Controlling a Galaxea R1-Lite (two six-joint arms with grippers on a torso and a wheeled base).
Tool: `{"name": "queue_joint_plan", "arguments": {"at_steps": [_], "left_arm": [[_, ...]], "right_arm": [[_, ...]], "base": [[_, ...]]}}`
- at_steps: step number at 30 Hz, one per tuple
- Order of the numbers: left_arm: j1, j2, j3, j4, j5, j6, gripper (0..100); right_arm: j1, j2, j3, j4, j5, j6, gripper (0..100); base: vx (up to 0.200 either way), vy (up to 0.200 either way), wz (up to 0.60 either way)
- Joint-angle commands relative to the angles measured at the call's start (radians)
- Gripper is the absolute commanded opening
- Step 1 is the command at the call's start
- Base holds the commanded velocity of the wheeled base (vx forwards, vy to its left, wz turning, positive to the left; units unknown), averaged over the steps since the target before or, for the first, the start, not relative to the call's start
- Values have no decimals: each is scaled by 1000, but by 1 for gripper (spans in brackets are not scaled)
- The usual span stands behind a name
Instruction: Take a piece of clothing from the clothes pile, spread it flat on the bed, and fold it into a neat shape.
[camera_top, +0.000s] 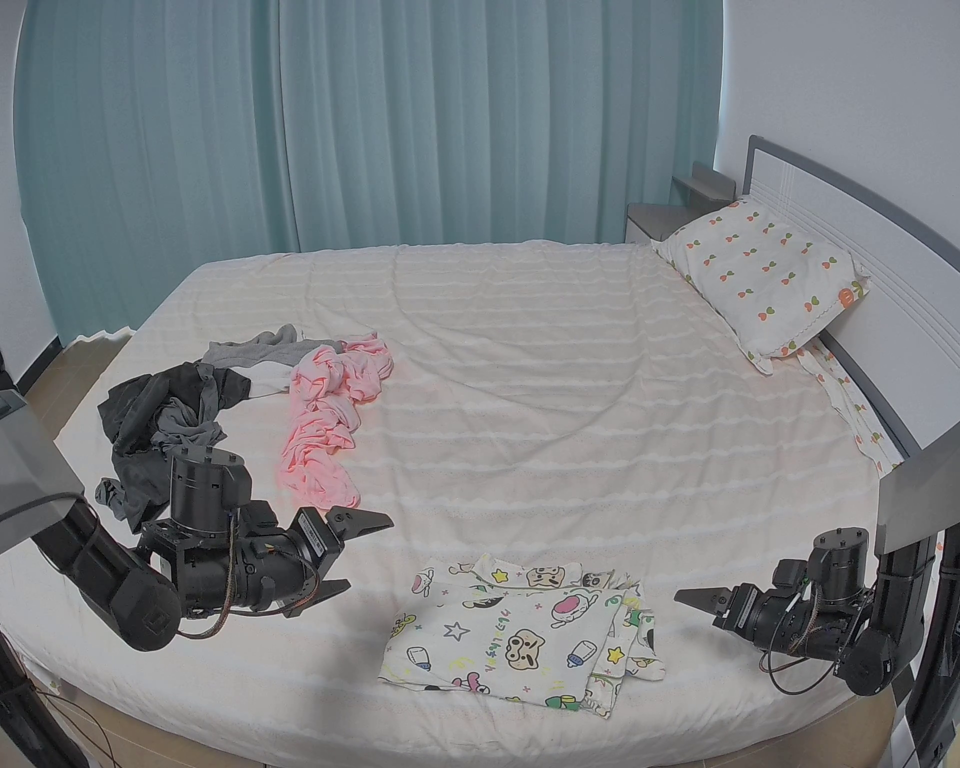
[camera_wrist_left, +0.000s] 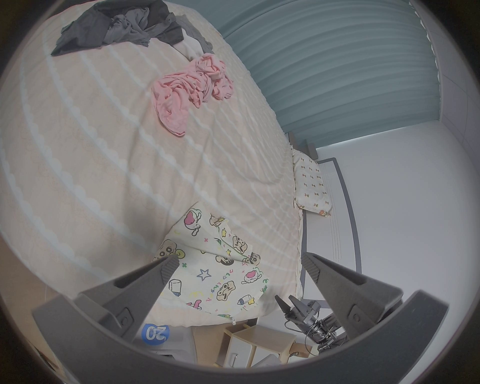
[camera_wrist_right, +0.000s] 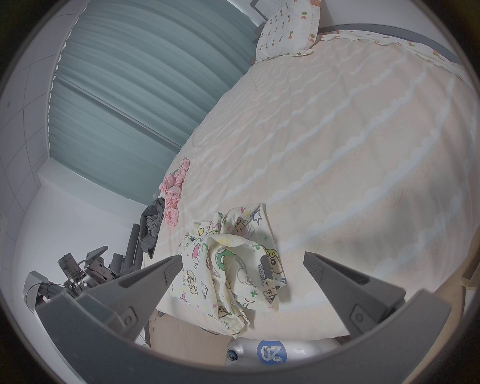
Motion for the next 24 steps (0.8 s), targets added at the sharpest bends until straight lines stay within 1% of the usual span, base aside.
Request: {"name": "queue_joint_plan", "arguments": {"at_steps": [1, 4, 11, 13, 16, 17, 18, 21, 24], "left_arm": [[29, 13, 1, -10, -15, -1, 100], [41, 13, 3, -10, -37, -2, 100], [52, 16, 3, -10, -38, -2, 100], [51, 18, 3, -12, -38, -1, 100], [51, 21, 5, -12, -38, -2, 100], [51, 21, 5, -12, -38, -2, 100], [52, 22, 12, -12, -40, -1, 100], [51, 24, 20, -13, -43, -1, 100], [49, 38, 31, -13, -70, -1, 100]], "right_arm": [[1, 0, 0, -10, 1, -2, 100], [1, -1, 0, -10, 0, -2, 100], [0, -9, -11, -10, -7, -5, 100], [0, -11, -17, -10, -23, -5, 100], [3, -18, -32, -10, -66, -12, 100], [3, -18, -32, -10, -66, -12, 100], [3, -26, -37, -10, -80, -23, 100], [4, -44, -39, -10, -79, -28, 100], [43, -87, -31, -10, -79, -28, 100]], "base": [[0, 200, 0], [0, 200, 0], [0, 200, 0], [0, 0, 0], [0, 0, 0], [0, 0, 0], [0, 0, 0], [0, 0, 0], [0, 0, 0]]}}
